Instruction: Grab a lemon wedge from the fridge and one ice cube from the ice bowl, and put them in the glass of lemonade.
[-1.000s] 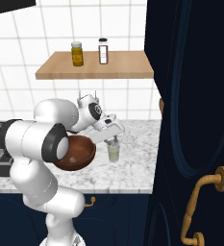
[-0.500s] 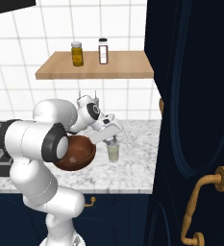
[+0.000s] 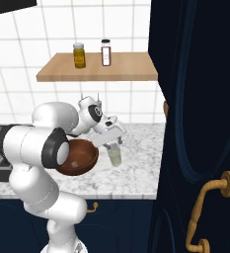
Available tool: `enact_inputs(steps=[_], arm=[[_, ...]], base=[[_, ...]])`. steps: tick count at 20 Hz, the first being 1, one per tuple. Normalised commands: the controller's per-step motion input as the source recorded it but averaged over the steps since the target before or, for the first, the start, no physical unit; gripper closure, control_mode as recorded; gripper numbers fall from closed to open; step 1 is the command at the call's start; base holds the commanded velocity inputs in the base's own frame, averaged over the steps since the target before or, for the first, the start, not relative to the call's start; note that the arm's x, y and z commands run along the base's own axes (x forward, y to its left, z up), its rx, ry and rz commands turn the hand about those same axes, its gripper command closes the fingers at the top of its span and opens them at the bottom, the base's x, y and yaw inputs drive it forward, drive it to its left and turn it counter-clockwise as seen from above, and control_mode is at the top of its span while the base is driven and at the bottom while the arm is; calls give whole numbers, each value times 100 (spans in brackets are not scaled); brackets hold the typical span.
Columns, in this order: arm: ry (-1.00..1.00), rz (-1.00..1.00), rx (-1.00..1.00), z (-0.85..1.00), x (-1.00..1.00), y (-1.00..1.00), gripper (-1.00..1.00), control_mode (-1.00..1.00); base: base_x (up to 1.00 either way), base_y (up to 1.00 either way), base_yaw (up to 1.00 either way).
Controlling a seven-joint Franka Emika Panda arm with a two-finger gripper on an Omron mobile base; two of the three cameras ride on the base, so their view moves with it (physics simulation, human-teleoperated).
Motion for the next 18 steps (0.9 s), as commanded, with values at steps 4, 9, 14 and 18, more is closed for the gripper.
enact_inputs(steps=[4,9,14,18], arm=[[0,0,0,17,-5,0,-100,-100],[0,0,0,13,0,-16,-100,-100],[-1,0,1,21,-1,-26,-100,-100],[-14,-2,13,57,-41,7,-100,-100]], base=[[0,0,0],[0,0,0],[0,0,0],[0,0,0]])
